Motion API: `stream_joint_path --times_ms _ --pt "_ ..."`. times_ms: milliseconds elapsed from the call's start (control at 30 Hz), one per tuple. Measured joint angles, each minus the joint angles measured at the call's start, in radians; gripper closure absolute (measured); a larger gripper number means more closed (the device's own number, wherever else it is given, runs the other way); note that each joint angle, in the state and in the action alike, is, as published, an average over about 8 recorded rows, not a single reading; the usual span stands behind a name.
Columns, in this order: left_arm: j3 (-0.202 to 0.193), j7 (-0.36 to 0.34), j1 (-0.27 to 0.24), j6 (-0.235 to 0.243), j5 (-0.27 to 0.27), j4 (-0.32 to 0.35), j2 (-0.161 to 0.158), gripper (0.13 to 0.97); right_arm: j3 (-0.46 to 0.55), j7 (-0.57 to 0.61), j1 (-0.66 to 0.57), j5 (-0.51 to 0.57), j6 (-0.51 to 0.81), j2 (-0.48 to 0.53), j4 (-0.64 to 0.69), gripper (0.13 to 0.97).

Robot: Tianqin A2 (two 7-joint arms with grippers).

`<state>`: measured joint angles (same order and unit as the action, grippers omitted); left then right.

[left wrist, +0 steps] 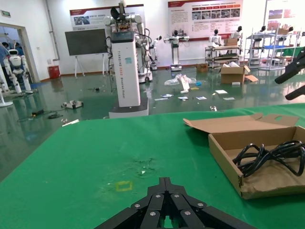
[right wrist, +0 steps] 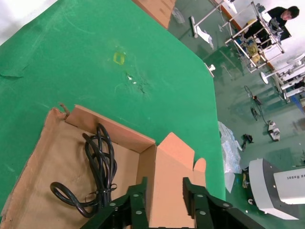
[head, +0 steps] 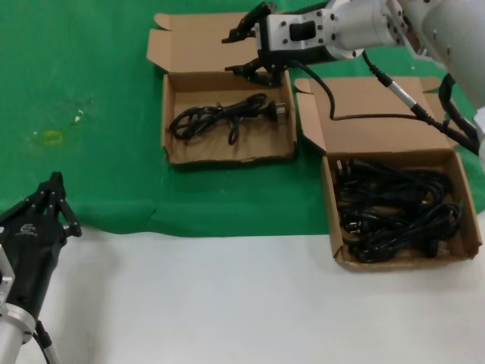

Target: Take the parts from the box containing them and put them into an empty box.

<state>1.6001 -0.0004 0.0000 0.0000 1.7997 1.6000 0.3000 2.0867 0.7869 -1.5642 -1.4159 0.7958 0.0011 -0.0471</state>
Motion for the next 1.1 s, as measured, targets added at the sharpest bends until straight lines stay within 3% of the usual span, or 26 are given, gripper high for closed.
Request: stream_joint_path --times_ms 333,467,567,867,1100 --pt "0.000 0.000 0.000 0.000 0.000 0.000 0.000 0.949 0.002 -0.001 0.001 -0.002 0.000 0.000 -0.001 0.663" --pt "0.000 0.000 0.000 0.000 0.000 0.000 0.000 0.947 0.002 -0.001 0.001 -0.002 0.000 0.000 -0.001 0.663" --pt "0.000 0.000 0.000 0.000 0.000 0.000 0.000 0.947 0.002 -0.001 0.001 -0.002 0.000 0.000 -0.001 0.580" --pt "0.000 0.000 0.000 0.000 0.000 0.000 0.000 0.878 -0.001 -0.005 0.010 -0.004 -0.004 0.002 -0.011 0.377" --pt "0.000 0.000 0.000 0.000 0.000 0.000 0.000 0.756 -0.027 -0.046 0.092 -0.024 -0.046 0.017 -0.092 0.254"
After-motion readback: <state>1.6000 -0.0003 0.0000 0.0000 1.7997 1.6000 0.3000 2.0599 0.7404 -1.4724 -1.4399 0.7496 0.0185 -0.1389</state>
